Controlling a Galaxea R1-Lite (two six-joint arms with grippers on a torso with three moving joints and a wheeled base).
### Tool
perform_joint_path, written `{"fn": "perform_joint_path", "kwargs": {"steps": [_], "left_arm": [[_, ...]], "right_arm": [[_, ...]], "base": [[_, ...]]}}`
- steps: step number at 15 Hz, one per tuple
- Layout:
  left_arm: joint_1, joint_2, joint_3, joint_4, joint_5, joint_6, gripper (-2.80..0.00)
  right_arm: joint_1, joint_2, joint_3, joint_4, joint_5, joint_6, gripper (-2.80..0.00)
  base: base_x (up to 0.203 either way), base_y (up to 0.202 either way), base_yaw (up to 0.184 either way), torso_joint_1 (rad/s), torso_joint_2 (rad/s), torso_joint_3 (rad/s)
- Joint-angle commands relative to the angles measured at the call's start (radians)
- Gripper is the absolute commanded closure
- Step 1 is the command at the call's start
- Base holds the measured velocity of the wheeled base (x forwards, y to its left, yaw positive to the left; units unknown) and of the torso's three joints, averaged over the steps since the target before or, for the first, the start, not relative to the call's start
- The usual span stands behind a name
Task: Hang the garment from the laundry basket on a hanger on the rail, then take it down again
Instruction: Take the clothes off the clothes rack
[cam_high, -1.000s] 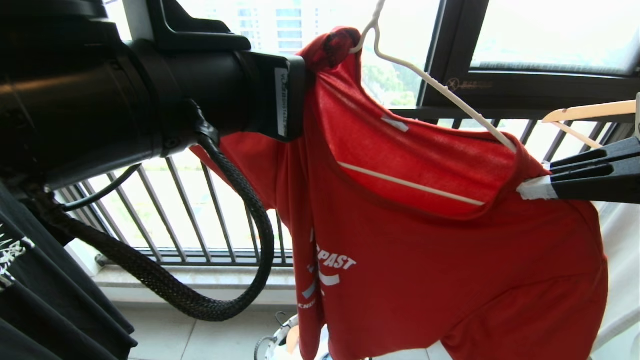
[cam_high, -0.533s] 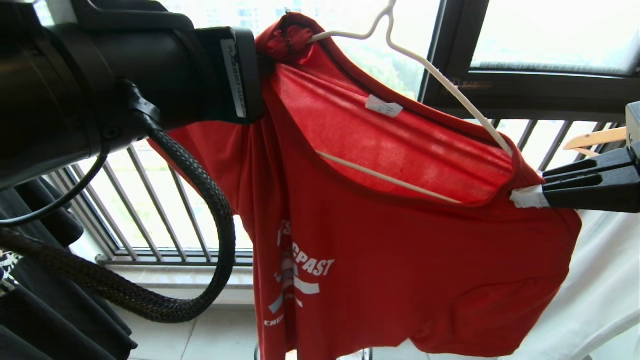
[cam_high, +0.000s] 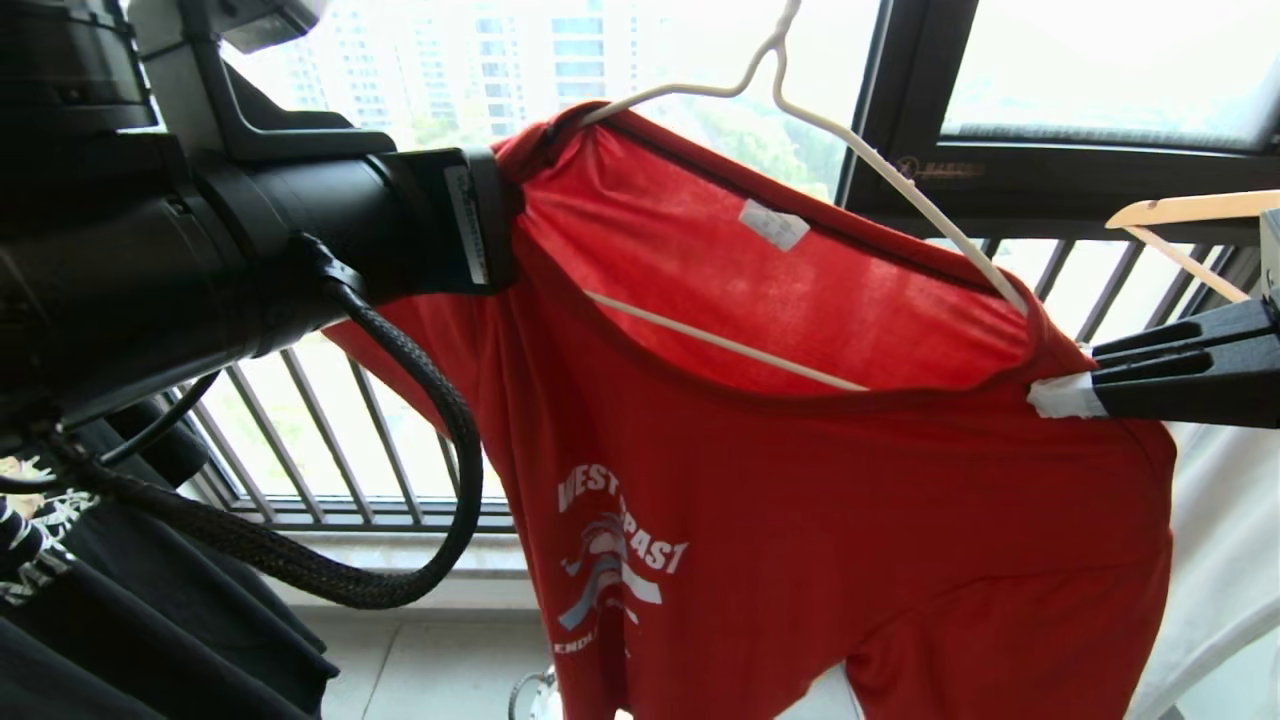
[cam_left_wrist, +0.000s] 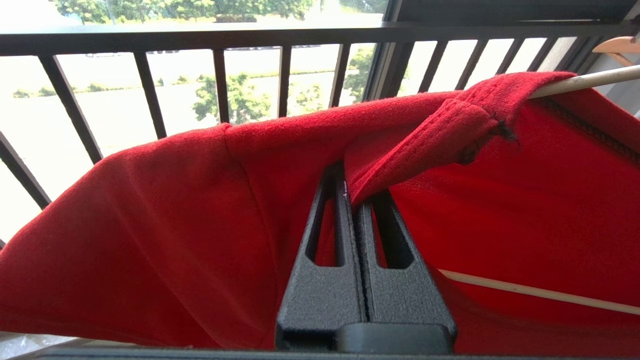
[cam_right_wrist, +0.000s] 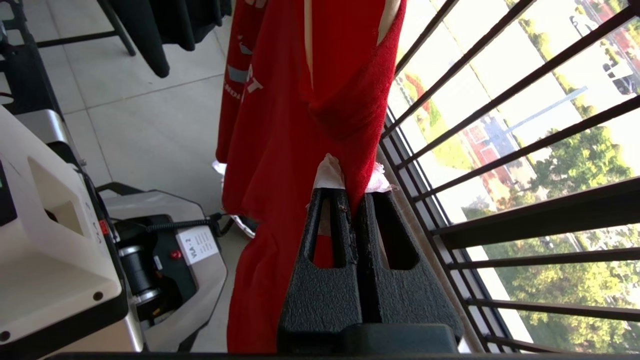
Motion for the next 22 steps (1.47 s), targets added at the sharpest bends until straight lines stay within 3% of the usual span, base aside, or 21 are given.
{"fn": "perform_joint_path", "kwargs": {"steps": [1,4,8,9,13,18,20,22], "left_arm": [[0.019,0.004,0.016,-0.001,0.002,-0.006,0.0],[0.064,-0.003,0.027,-0.001,-0.001,-0.048,0.0],[0.064,0.001,0.057,-0.002,-0.002,-0.058,0.0],[0.064,-0.002,0.056,-0.002,-0.005,-0.056,-2.8],[0.038,-0.05,0.055,0.002,-0.049,-0.057,-2.8],[-0.093,-0.193,0.066,0.07,-0.118,-0.096,-2.8],[-0.103,-0.24,0.119,0.08,-0.206,-0.112,-2.8],[-0.097,-0.286,0.143,0.077,-0.221,-0.118,-2.8]], "right_arm": [[0.0,0.001,0.0,0.004,0.003,-0.003,0.0],[0.0,0.001,0.006,0.004,0.0,-0.003,0.0],[0.0,0.002,0.006,0.002,-0.009,-0.003,0.0],[0.001,0.002,0.006,0.002,-0.011,-0.003,0.0],[0.001,0.008,0.005,0.001,-0.011,-0.003,0.0],[0.001,0.021,0.003,0.001,-0.011,-0.005,0.0],[0.001,0.022,0.002,0.001,-0.011,-0.005,0.0],[0.001,0.022,0.002,0.001,-0.012,-0.005,0.0]], "base": [[0.0,0.0,0.0,0.0,0.0,0.0],[0.0,0.0,0.0,0.0,0.0,0.0],[0.0,0.0,0.0,0.0,0.0,0.0],[0.0,0.0,0.0,0.0,0.0,0.0],[0.0,0.0,0.0,0.0,0.0,0.0],[0.0,0.0,0.0,0.0,0.0,0.0],[0.0,0.0,0.0,0.0,0.0,0.0],[0.0,0.0,0.0,0.0,0.0,0.0]]}}
